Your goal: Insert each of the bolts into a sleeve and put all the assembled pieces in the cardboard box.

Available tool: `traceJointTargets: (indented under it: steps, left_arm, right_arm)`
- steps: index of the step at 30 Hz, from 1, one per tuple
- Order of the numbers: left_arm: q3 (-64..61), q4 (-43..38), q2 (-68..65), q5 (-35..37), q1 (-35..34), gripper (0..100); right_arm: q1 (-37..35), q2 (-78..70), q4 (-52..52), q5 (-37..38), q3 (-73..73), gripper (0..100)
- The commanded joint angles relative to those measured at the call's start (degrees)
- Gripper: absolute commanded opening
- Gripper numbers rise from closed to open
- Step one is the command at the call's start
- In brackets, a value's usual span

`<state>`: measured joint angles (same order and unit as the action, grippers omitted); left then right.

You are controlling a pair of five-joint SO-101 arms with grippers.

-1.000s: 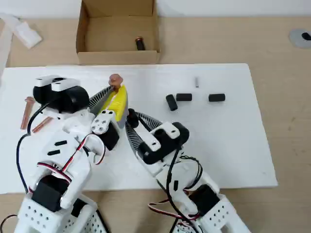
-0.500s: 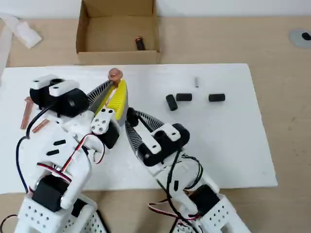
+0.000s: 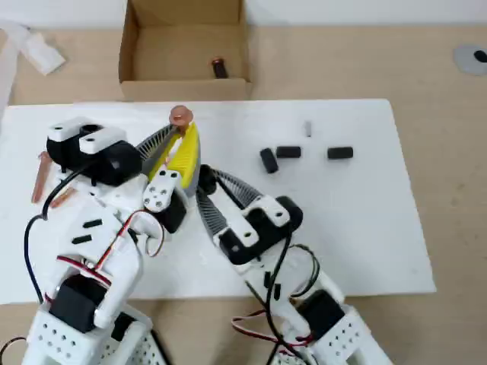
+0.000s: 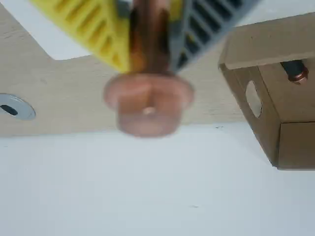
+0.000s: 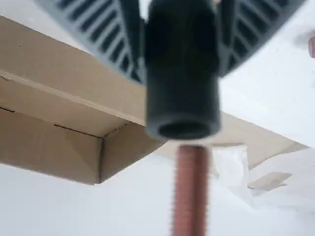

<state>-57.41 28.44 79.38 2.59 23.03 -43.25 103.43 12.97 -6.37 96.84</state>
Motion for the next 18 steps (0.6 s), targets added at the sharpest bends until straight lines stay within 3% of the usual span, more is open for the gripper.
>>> traceJointTargets:
  steps: [1,18]
  left_arm:
    - [0.0,0.09,0.13,-0.44,1.93,1]
    - [-0.88,1.14,0.13,-0.53,4.31,1]
  right_arm:
    - [0.48,7.96,-1.49,0.18,-0.22,0.9]
    - [0.57,7.78,-1.41,0.09,-0.22,0.9]
